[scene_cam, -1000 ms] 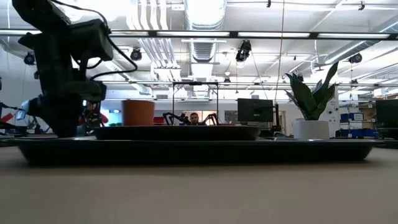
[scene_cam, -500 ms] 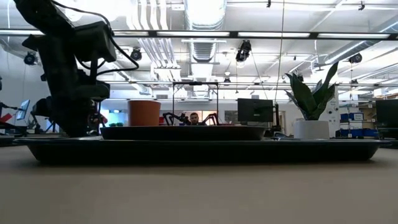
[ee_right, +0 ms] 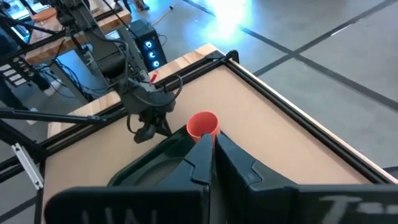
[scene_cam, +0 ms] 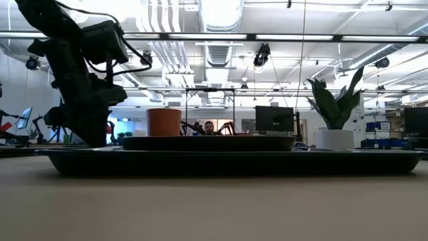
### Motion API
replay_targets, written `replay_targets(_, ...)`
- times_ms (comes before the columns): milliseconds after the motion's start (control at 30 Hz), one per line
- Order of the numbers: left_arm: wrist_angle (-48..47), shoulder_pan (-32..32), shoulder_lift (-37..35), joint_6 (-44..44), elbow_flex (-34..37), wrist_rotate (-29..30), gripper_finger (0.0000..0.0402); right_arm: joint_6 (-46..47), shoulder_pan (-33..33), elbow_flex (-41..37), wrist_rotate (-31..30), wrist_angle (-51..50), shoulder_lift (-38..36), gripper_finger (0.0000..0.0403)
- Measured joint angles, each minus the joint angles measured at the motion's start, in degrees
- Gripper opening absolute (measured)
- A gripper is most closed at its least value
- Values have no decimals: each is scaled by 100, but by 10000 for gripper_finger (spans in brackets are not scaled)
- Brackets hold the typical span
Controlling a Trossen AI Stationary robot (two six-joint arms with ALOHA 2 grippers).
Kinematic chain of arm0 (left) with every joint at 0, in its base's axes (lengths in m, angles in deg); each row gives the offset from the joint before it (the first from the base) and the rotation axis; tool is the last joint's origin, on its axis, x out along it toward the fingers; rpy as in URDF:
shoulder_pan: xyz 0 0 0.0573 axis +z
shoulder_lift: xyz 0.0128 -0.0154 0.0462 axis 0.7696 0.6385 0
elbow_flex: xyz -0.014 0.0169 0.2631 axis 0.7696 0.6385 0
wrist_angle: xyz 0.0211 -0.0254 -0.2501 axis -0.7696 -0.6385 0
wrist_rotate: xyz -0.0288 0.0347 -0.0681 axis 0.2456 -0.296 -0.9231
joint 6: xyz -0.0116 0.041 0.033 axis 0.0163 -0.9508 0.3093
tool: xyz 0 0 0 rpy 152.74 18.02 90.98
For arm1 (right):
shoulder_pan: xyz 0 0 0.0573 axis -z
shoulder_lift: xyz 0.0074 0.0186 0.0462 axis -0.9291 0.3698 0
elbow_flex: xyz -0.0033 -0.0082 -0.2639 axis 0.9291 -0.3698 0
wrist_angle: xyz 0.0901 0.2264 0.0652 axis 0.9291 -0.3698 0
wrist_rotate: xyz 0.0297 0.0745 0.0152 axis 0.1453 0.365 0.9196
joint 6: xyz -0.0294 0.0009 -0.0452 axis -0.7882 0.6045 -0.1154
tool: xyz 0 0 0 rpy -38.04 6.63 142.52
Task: Pick and place plate/cup/fork/spoon on tray
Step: Adjust the black tray to the center of the table
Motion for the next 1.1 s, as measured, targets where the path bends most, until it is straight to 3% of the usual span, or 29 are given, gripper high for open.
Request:
replay_targets(200,238,176,0,-149,0,76,0,339,-1,10,305,-549,0,8)
replay_targets(433,277,343,0,-214,7,89,0,2833,-143,-104,-118,-3967,405,8)
replay_targets(500,277,347,0,-313,7,89,0,3571,-289,-318,-6,-4447,600,8)
replay_targets(667,269,347,0,-336,9,87,0,3918,-689,-1263,299,-3569,701,8)
replay_targets(867,254,345,0,-353,25,32,0,4882,-1054,-2625,567,-3401,828,8)
replay_targets(1100,250,344,-2,-466,44,-72,0,5235,-1303,-4542,1035,-714,442,8)
